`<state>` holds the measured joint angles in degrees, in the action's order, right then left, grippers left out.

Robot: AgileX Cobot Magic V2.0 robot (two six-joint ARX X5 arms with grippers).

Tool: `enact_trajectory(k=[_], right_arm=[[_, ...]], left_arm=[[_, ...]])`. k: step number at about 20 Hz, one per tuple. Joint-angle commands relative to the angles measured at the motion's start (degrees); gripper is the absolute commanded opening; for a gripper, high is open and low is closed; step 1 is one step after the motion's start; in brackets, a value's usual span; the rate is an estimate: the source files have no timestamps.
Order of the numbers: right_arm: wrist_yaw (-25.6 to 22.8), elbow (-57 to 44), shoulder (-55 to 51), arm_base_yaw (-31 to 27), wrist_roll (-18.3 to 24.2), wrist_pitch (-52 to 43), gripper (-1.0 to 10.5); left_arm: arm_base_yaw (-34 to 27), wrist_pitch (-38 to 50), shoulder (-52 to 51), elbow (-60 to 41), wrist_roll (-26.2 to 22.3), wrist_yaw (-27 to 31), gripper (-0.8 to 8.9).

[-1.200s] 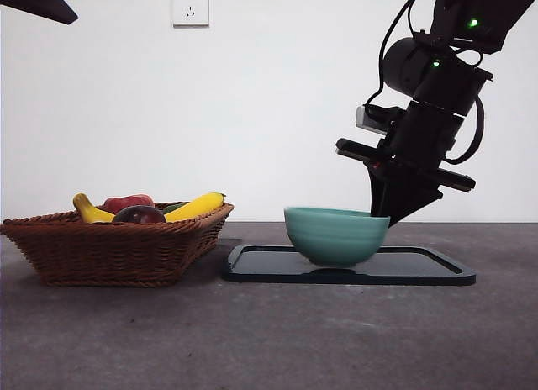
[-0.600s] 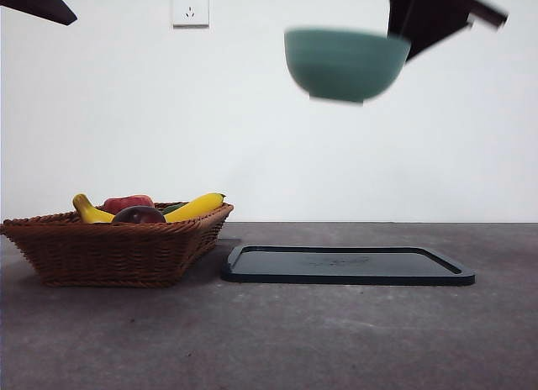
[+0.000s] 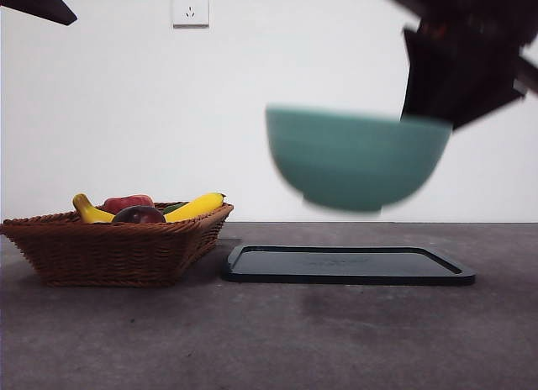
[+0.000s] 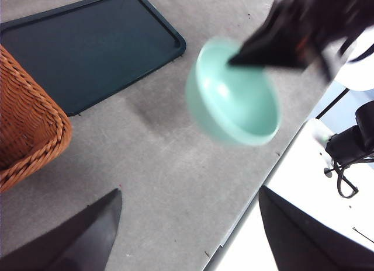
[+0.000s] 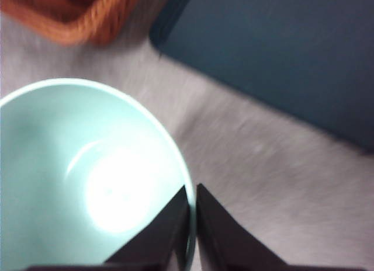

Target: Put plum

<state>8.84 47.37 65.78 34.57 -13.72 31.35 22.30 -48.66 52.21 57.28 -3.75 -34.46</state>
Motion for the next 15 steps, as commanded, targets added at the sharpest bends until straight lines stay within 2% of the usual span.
enact_trajectory(k=[1, 9, 15], right_arm=[[-0.04, -3.23, 2.03, 0.96, -2.71, -6.01, 0.1], [-0.39, -5.38, 12.63, 0.98, -2.32, -10.95, 0.1], [-1.46, -5.38, 13.31, 1.22, -2.27, -11.21, 0.3]], left_arm=[[0.26, 0.24, 0.44, 1.29, -0.76, -0.26, 3.74], [0.26, 0.20, 0.44, 1.29, -0.74, -0.26, 3.74], [0.26, 0.17, 0.44, 1.29, -0.74, -0.26, 3.74]])
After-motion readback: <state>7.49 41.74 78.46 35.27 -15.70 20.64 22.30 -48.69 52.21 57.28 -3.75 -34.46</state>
